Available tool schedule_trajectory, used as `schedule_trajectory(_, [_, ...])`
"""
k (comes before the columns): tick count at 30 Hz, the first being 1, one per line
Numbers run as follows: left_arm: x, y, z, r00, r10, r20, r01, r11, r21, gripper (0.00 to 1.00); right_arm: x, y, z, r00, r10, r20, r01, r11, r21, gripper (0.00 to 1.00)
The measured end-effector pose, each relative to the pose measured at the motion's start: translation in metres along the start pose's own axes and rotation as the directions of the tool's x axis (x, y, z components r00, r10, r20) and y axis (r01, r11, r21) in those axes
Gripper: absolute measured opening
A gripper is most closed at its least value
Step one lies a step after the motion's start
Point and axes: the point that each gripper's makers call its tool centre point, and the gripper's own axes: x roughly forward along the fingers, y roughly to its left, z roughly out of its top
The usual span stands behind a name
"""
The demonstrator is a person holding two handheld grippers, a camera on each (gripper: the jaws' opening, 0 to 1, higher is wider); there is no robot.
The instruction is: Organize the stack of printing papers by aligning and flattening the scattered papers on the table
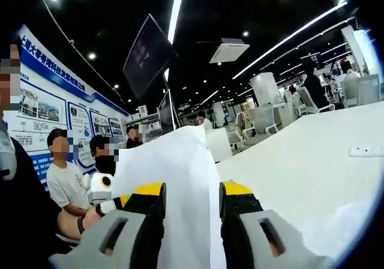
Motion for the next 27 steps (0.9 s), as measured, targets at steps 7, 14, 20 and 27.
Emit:
schedule_trajectory(7, [0.0, 0.002, 0.0, 1.0, 0.009, 0.001, -0.009, 1.0, -0.007, 0.08, 0.0, -0.002, 0.002, 1.0, -0.023, 0.013, 0.023, 1.0, 0.013, 0.44])
schedule_trajectory(14, [0.0, 0.005, 0.001, 1.0, 0.012, 0.005, -0.012, 1.0, -0.015, 0.08, -0.001, -0.005, 0.004, 0.998, -0.063, 0.015, 0.063, 0.998, 0.004, 0.64])
schedule_trajectory(20, [0.001, 0.007, 0.001, 1.0, 0.016, 0.004, -0.016, 1.0, -0.02, 0.08, -0.001, -0.01, 0.004, 0.996, -0.088, 0.021, 0.087, 0.996, 0.027, 0.75])
schedule_trajectory(27, [0.001, 0.009, 0.001, 1.0, 0.019, 0.002, -0.019, 1.0, -0.025, 0.09, 0.0, -0.01, 0.001, 0.995, -0.094, 0.018, 0.094, 0.995, 0.028, 0.84])
